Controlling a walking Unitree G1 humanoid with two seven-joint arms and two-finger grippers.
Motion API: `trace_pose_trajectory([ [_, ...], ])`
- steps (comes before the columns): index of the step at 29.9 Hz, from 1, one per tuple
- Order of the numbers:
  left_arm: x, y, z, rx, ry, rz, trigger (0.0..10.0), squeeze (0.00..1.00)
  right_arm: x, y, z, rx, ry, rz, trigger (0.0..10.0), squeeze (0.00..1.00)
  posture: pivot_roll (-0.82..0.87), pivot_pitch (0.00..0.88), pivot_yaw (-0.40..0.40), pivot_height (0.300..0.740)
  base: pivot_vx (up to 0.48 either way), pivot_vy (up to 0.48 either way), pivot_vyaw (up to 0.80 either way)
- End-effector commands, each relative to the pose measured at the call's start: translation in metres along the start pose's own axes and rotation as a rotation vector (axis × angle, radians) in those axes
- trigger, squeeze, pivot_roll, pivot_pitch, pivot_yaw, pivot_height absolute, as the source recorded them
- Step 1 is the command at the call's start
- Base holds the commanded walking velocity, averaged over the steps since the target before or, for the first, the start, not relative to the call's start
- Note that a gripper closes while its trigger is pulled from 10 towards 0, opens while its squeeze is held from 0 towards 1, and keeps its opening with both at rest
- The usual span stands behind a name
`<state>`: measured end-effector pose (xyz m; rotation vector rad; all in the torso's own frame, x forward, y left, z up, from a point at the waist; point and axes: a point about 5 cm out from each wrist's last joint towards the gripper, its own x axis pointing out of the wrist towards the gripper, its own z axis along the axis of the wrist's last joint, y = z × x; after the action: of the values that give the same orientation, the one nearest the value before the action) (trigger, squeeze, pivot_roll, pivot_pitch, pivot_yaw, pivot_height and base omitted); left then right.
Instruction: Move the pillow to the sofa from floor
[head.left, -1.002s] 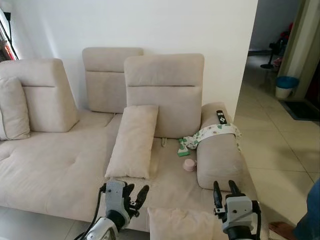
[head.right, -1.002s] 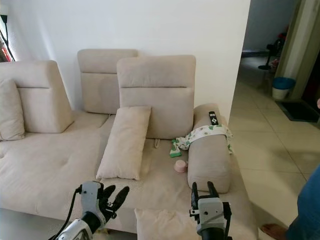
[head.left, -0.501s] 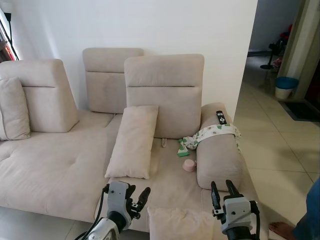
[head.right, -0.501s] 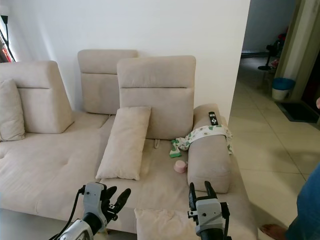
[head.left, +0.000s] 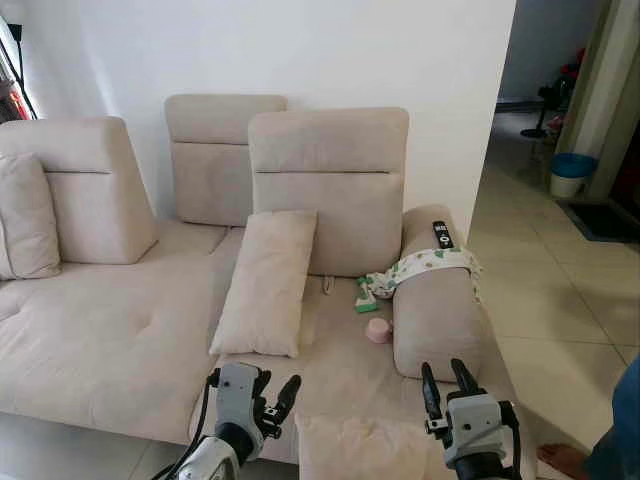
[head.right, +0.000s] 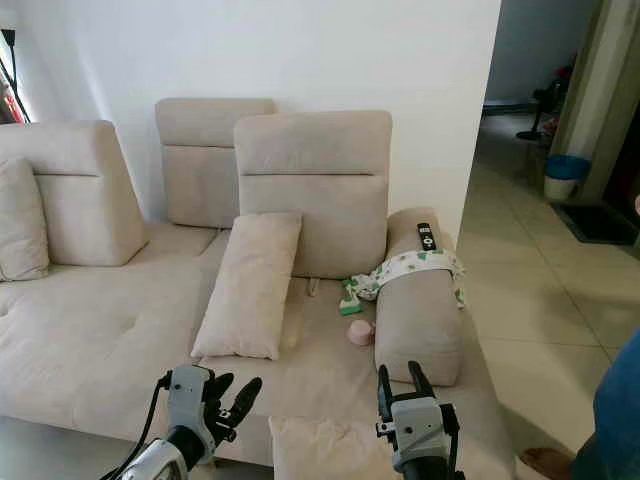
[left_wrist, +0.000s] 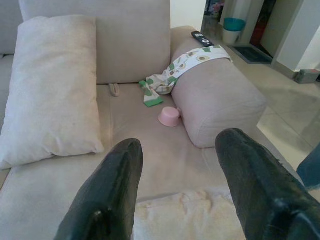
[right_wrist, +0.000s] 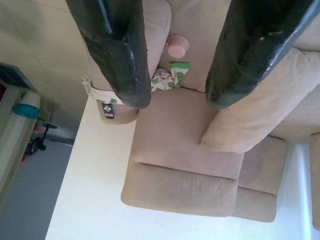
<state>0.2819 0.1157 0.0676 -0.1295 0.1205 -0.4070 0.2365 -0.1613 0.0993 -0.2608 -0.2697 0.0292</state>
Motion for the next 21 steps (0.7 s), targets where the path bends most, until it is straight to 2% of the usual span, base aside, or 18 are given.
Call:
trace_pose_trajectory([
  [1, -0.0013, 0.0028, -0.0031, 0.038, 0.017, 0.007, 10.0, 0.00, 0.0007, 0.0026, 0.0022, 0.007, -0.017, 0.014, 10.0, 0.00, -0.10, 0.000, 0.086, 0.740, 0.000, 0.000, 0.00],
  [21, -0.0009, 0.0014, -0.0030, 0.037, 0.012, -0.014, 10.0, 0.00, 0.0012, 0.0023, 0.0019, 0.005, -0.020, 0.013, 10.0, 0.00, -0.11, 0.000, 0.089, 0.740, 0.000, 0.000, 0.00],
])
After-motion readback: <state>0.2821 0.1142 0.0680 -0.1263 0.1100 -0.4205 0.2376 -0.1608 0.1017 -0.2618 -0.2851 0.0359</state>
